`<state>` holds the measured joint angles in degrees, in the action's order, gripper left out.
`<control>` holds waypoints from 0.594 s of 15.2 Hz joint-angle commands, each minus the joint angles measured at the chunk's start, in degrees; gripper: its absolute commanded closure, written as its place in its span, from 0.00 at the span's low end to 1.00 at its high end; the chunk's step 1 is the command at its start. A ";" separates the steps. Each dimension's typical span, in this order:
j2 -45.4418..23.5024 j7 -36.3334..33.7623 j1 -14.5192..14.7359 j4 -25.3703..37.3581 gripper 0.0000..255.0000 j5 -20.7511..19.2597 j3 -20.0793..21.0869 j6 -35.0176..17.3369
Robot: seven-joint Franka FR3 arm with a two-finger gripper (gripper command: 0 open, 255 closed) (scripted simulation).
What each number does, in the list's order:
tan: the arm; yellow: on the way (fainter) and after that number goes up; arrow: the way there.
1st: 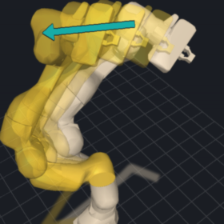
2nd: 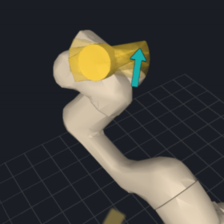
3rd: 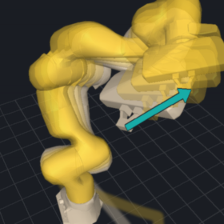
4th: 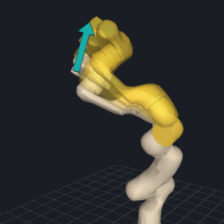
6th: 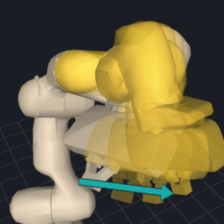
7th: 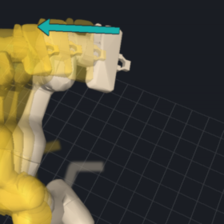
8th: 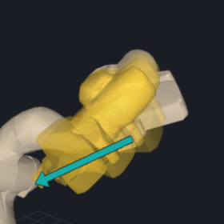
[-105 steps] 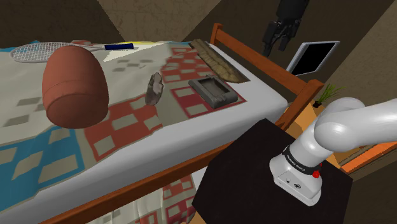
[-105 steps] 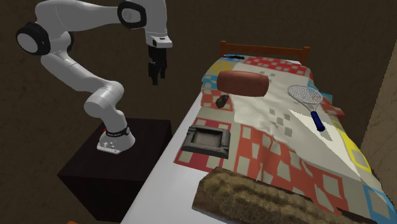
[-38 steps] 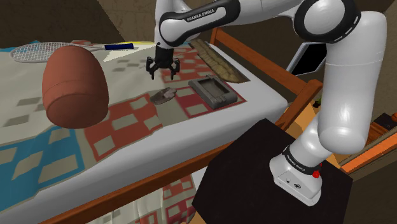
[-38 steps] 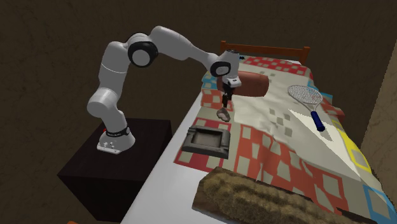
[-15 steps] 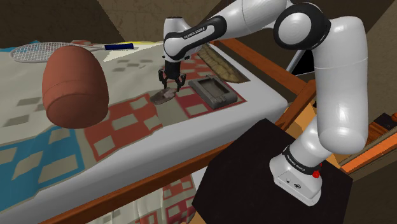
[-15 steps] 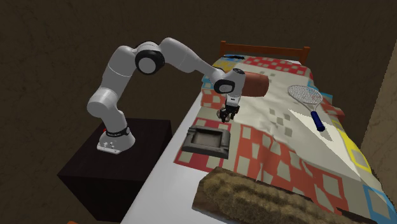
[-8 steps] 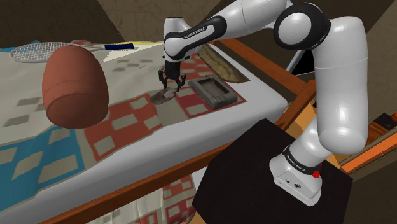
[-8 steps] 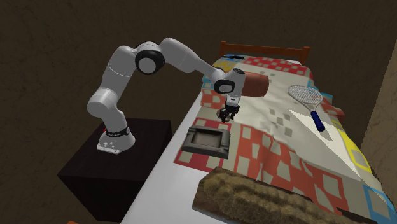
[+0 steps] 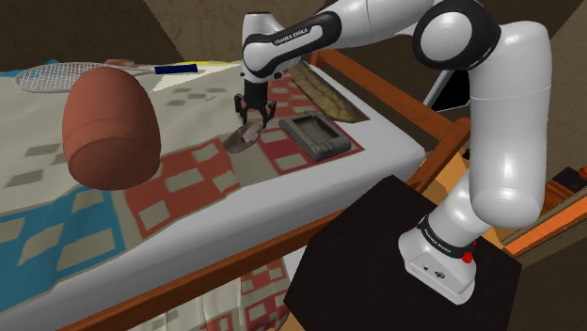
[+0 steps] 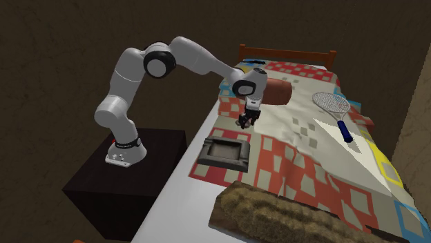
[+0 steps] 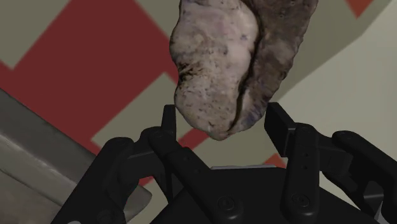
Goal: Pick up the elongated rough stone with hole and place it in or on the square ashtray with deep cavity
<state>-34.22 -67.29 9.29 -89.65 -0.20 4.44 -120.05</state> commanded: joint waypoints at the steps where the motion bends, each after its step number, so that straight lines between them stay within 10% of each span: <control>1: 0.58 0.00 -0.01 0.69 1.00 0.03 0.03 1.28; 9: 3.20 -0.06 -0.07 2.89 1.00 0.18 0.13 6.09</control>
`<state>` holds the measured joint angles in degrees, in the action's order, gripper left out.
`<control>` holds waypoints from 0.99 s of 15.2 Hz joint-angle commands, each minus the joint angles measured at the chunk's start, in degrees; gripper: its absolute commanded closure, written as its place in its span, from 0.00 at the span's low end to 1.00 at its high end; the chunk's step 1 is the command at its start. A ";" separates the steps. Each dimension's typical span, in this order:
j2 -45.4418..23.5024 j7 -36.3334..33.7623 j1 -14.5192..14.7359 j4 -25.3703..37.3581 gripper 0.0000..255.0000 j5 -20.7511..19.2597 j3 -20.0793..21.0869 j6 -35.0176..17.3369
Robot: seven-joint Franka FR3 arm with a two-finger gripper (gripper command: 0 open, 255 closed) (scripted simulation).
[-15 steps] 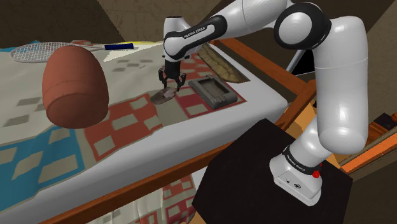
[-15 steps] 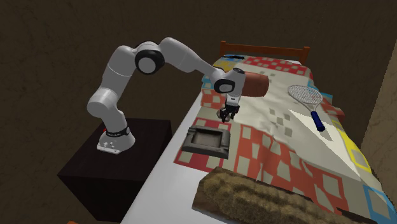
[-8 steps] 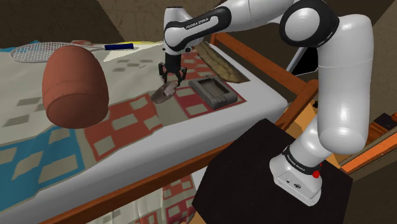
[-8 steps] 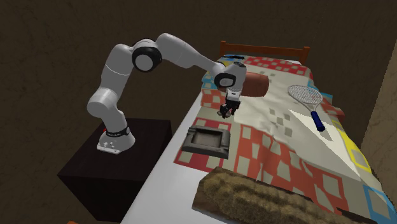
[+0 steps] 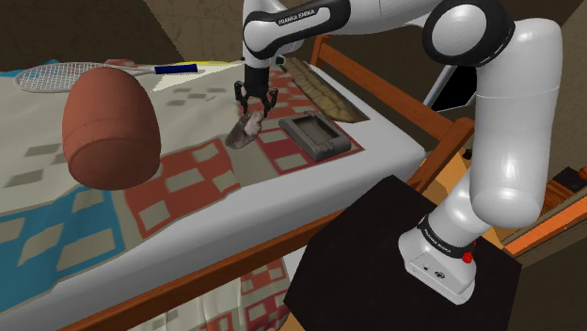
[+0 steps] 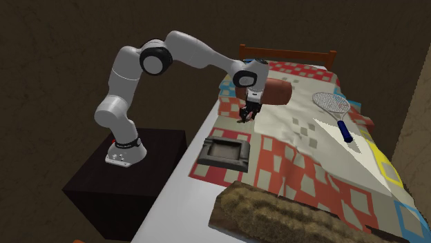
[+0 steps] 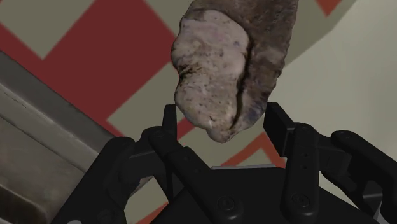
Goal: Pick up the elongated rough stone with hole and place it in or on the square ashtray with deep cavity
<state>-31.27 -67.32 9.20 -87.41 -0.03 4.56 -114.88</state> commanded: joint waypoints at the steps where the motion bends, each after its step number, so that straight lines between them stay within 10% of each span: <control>1: 0.53 -0.04 0.01 1.00 1.00 0.03 0.03 1.54; 10: 3.75 1.14 -1.00 0.00 1.00 0.30 -0.17 3.79; 11: 3.75 1.14 -1.00 0.00 0.00 0.30 -0.18 3.79; 15: 7.70 7.57 1.16 -9.43 0.00 -3.56 1.78 -0.58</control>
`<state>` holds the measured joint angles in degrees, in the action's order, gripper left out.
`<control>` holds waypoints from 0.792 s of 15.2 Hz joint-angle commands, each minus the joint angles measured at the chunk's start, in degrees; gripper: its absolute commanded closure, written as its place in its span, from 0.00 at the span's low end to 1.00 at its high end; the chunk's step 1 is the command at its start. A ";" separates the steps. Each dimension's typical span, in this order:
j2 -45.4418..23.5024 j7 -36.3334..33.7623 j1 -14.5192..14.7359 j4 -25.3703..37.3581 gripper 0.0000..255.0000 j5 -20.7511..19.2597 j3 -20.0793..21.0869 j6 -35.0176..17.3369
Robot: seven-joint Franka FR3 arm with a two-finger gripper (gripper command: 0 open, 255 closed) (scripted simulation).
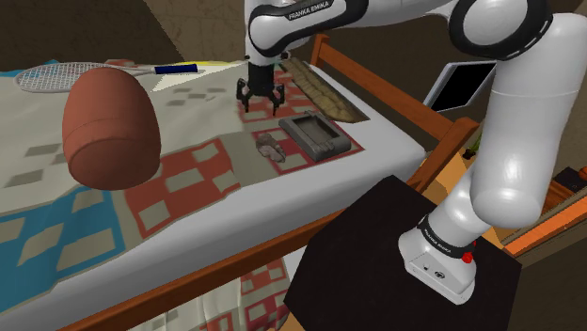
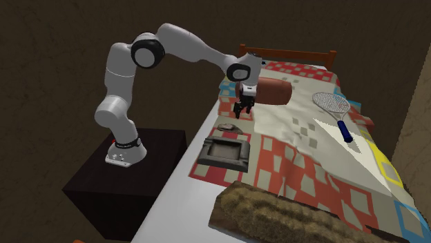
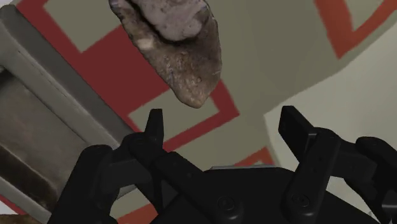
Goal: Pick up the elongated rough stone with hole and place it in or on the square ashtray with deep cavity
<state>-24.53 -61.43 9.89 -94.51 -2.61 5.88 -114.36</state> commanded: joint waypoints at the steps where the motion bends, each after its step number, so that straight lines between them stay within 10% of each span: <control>1: 2.02 3.26 0.94 -4.83 0.00 -1.96 0.94 -2.29; 12: 11.04 16.62 3.66 -28.73 0.00 -11.65 4.47 -15.53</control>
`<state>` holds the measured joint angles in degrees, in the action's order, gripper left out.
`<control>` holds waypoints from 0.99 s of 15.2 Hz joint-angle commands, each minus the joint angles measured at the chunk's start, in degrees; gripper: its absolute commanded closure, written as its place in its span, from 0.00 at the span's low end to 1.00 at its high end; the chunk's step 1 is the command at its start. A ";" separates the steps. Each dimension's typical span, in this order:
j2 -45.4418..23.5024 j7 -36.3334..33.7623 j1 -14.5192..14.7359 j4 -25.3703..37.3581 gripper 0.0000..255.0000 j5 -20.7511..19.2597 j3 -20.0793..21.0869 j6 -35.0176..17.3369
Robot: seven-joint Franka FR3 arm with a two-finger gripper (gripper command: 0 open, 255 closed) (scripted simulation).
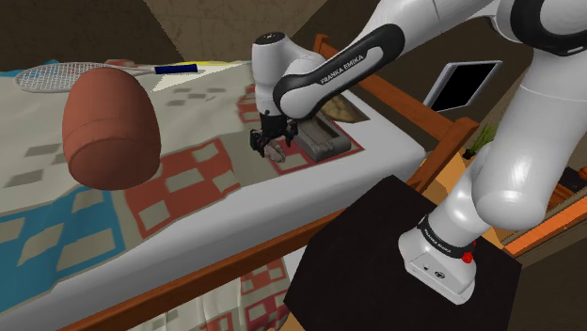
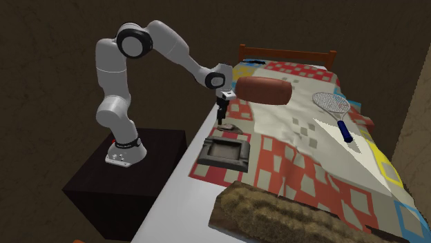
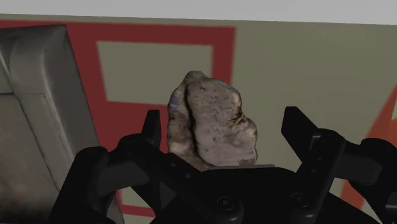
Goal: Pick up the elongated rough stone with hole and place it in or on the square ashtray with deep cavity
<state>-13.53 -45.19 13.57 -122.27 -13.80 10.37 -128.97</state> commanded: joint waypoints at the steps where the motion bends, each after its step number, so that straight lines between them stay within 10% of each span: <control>1: -0.41 0.22 -0.04 -1.23 0.00 -0.70 -0.12 -1.61; 14: -2.62 -0.54 -0.10 -2.20 0.00 -1.86 -0.66 -4.71; 15: -2.62 -0.54 -0.10 -2.20 1.00 -1.86 -0.66 -4.71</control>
<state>-16.15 -45.73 13.47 -124.47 -15.66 9.70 -133.67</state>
